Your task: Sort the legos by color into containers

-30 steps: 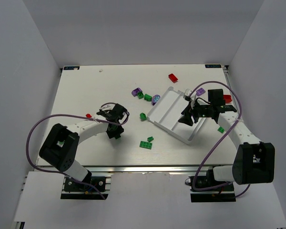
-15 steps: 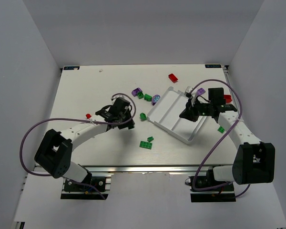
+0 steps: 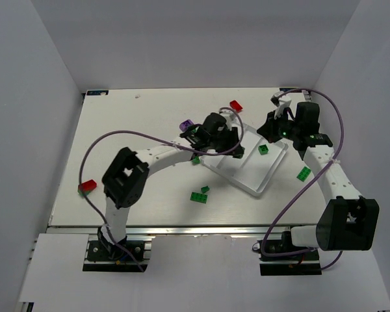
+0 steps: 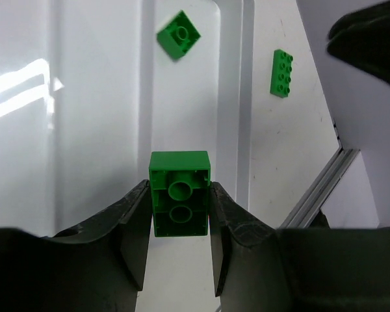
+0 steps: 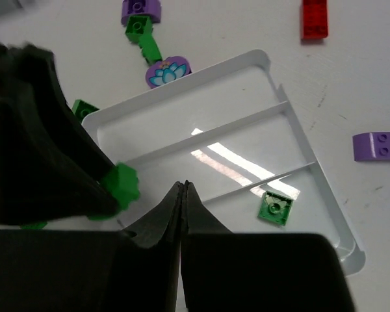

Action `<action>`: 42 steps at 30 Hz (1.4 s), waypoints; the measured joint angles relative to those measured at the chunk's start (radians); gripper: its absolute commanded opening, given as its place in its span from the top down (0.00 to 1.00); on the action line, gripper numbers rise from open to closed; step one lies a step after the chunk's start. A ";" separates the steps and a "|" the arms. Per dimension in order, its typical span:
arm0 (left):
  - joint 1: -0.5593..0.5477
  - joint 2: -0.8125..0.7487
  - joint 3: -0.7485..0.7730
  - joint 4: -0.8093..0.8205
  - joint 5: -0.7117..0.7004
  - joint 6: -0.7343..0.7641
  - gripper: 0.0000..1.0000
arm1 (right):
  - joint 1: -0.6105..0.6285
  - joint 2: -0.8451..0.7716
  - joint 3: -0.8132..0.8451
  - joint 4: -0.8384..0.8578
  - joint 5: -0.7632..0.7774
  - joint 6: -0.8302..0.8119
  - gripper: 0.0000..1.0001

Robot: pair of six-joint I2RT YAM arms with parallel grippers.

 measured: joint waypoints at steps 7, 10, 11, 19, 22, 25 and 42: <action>-0.069 0.279 0.249 0.039 0.064 0.024 0.97 | -0.009 -0.014 0.037 -0.001 0.113 0.051 1.00; -0.086 0.346 0.322 0.036 0.072 0.024 0.92 | -0.013 -0.018 0.040 -0.008 0.148 0.053 1.00; -0.092 0.375 0.358 0.036 0.072 0.024 0.89 | -0.014 -0.019 0.040 -0.014 0.159 0.054 1.00; -0.108 0.467 0.488 -0.019 0.055 0.020 0.48 | -0.024 -0.019 0.041 -0.029 0.226 0.057 1.00; -0.108 0.468 0.488 -0.029 0.043 0.019 0.44 | -0.031 -0.019 0.041 -0.040 0.241 0.055 1.00; -0.106 0.468 0.488 -0.037 0.034 0.018 0.39 | -0.039 -0.019 0.040 -0.055 0.251 0.054 0.99; -0.106 0.175 0.196 -0.074 -0.069 0.072 0.56 | -0.162 0.024 0.075 -0.215 0.331 0.029 0.69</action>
